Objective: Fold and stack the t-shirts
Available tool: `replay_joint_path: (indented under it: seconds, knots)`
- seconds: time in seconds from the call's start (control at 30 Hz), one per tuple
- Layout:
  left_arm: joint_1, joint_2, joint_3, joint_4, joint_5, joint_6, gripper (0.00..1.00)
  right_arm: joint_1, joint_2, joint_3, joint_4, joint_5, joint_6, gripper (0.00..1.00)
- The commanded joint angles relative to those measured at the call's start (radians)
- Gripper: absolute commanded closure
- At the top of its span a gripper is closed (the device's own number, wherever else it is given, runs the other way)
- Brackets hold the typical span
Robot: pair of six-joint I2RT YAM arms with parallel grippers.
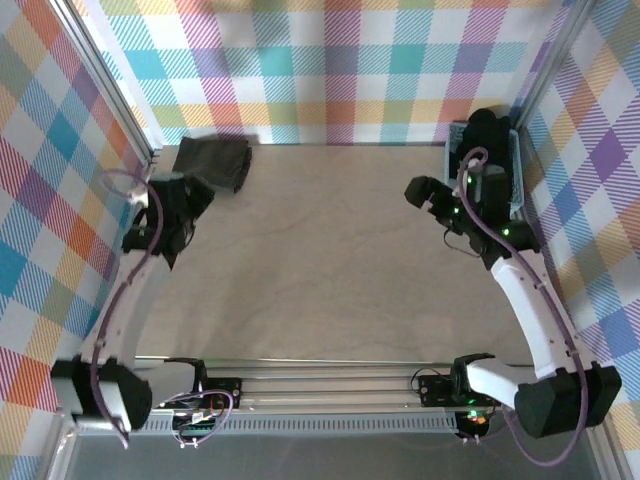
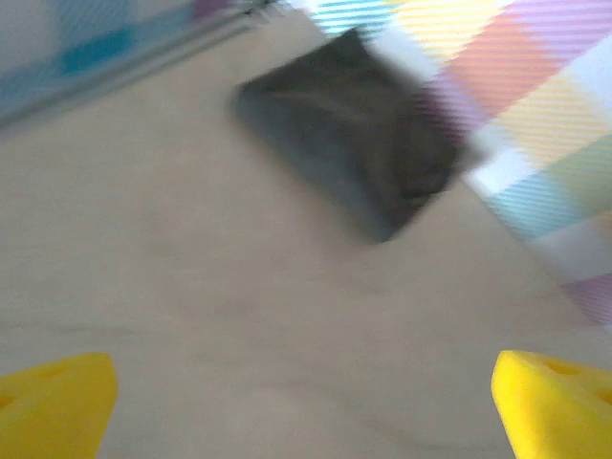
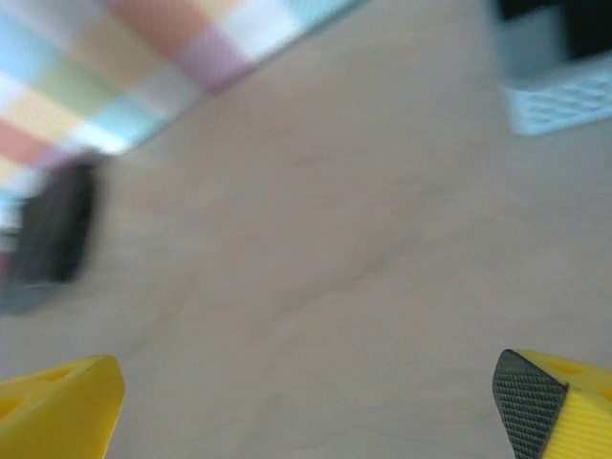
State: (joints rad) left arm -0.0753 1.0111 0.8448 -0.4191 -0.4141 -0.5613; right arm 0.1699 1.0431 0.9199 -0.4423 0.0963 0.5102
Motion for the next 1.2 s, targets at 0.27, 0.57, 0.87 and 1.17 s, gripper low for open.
replay_joint_path:
  seconds: [0.27,0.57,0.87,1.17]
  knots:
    - [0.012,0.099,-0.494,0.737,0.083,0.500,0.00,-0.086,0.152,-0.485,0.668,0.208,-0.416,0.00]
    - [0.044,0.500,-0.312,0.972,0.151,0.468,0.00,-0.170,0.428,-0.344,0.874,0.083,-0.429,0.00]
    - [0.015,0.516,-0.582,1.484,0.147,0.504,0.00,-0.171,0.496,-0.599,1.452,-0.035,-0.458,0.00]
    - [-0.003,0.555,-0.443,1.261,0.176,0.544,0.00,-0.154,0.492,-0.521,1.291,-0.007,-0.472,0.00]
